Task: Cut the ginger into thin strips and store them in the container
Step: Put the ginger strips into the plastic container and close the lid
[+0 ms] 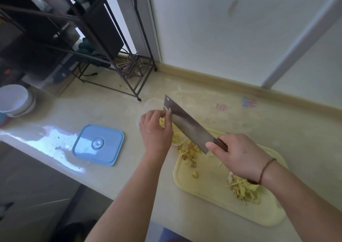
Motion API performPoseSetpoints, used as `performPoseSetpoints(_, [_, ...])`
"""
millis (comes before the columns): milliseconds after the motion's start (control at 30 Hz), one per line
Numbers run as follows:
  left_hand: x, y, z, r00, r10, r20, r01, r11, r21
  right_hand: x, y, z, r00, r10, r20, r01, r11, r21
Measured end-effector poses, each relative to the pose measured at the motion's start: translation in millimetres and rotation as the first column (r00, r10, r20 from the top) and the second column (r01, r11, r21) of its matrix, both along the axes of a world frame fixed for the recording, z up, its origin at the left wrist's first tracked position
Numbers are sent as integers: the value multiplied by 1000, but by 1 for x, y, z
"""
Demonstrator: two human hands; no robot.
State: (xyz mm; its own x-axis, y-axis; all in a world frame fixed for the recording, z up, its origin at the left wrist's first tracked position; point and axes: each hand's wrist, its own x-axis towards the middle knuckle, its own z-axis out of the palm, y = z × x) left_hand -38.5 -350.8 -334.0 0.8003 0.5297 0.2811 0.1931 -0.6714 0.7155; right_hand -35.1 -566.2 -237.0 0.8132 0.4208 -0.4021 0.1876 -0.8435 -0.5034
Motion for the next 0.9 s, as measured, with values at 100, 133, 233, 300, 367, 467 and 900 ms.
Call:
performPoseSetpoints(100, [-3, -10, -5, 997, -74, -4, 74, 996, 48, -9, -34, -1, 953, -223, -203, 266, 939, 217])
performPoseSetpoints(133, [-5, -16, -6, 994, -111, 3, 111, 991, 73, -17, -51, -5, 915, -302, -269, 372, 888, 269])
performPoseSetpoints(233, [-16, -40, -13, 974, -214, 72, 202, 968, 147, -53, -106, -21, 766, -505, -399, 632, 705, 323])
performPoseSetpoints(300, [-27, -61, -20, 947, -303, 102, 282, 942, 181, -82, -136, -28, 666, -592, -454, 740, 603, 298])
performPoseSetpoints(367, [-40, -83, -28, 899, -420, 124, 389, 896, 215, -108, -162, -36, 580, -649, -493, 811, 520, 269])
performPoseSetpoints(467, [-56, -108, -35, 844, -520, 131, 467, 832, 300, -139, -187, -49, 479, -688, -546, 876, 414, 247])
performPoseSetpoints(900, [-77, -159, -27, 807, -304, -507, 470, 850, 237, -162, -200, -91, 550, -619, -561, 834, 439, 333])
